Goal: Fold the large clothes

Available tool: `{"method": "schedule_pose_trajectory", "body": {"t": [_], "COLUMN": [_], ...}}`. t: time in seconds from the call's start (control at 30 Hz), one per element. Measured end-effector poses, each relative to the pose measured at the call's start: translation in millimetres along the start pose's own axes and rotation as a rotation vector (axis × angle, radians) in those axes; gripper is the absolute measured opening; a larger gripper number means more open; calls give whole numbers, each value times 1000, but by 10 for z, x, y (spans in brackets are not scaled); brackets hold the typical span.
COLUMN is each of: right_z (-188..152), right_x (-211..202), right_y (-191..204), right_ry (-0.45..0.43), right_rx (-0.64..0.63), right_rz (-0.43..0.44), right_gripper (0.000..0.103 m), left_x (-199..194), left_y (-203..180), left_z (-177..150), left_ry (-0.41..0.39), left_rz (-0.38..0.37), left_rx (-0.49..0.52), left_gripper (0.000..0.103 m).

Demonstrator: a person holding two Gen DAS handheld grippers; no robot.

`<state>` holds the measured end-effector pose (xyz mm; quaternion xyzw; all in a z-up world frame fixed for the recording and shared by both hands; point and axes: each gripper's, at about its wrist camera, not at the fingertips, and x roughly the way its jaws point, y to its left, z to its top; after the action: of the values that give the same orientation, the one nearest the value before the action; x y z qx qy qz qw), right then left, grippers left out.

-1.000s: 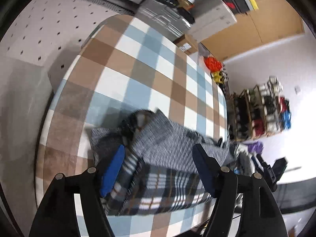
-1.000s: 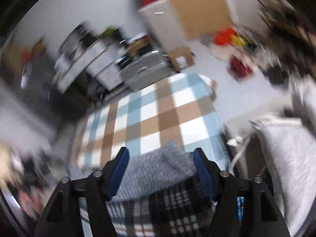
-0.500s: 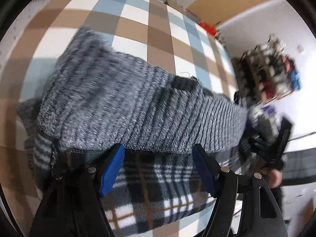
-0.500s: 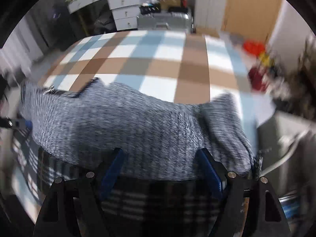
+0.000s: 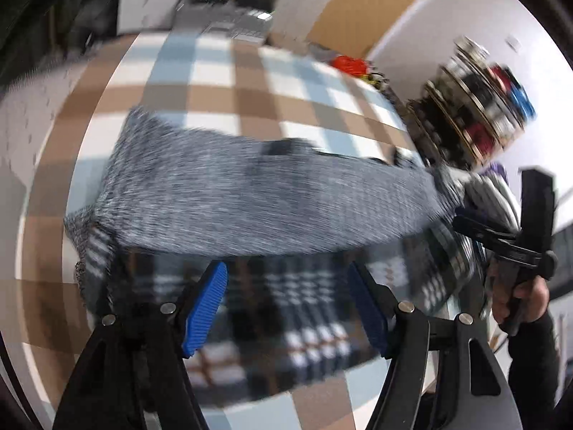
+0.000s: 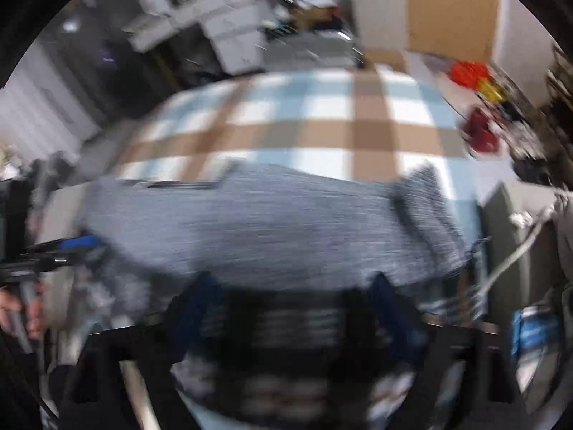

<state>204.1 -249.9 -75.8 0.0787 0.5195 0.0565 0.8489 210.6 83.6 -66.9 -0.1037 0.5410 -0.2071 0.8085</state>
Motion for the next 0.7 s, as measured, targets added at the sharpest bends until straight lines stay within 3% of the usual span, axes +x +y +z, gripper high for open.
{"method": "schedule_pose_trajectory", "body": {"t": [0.1,0.2,0.3,0.53,0.7], "right_z": [-176,-335,-468,-681,-654], "right_x": [-200,-65,216,550,582], "right_y": [374,481,457,456,482], "right_ry": [-97,-64,15,65,77], "right_rx": [-71,-38,-20,-95,-76], "right_rz": [-23,-60,-166,-294,-315], "right_gripper": [103,103,103,103,103], "left_x": [-35,133,334,413,400], "left_y": [-144,-125,17,136,135], "left_z": [-144,-265,-359,-393,-458], "left_ry": [-35,-10,25,-52,-94], "left_rz": [7,34,83,44,39], "left_rx": [29,21,-34,45,98], "left_gripper": [76,78,78,78,78]}}
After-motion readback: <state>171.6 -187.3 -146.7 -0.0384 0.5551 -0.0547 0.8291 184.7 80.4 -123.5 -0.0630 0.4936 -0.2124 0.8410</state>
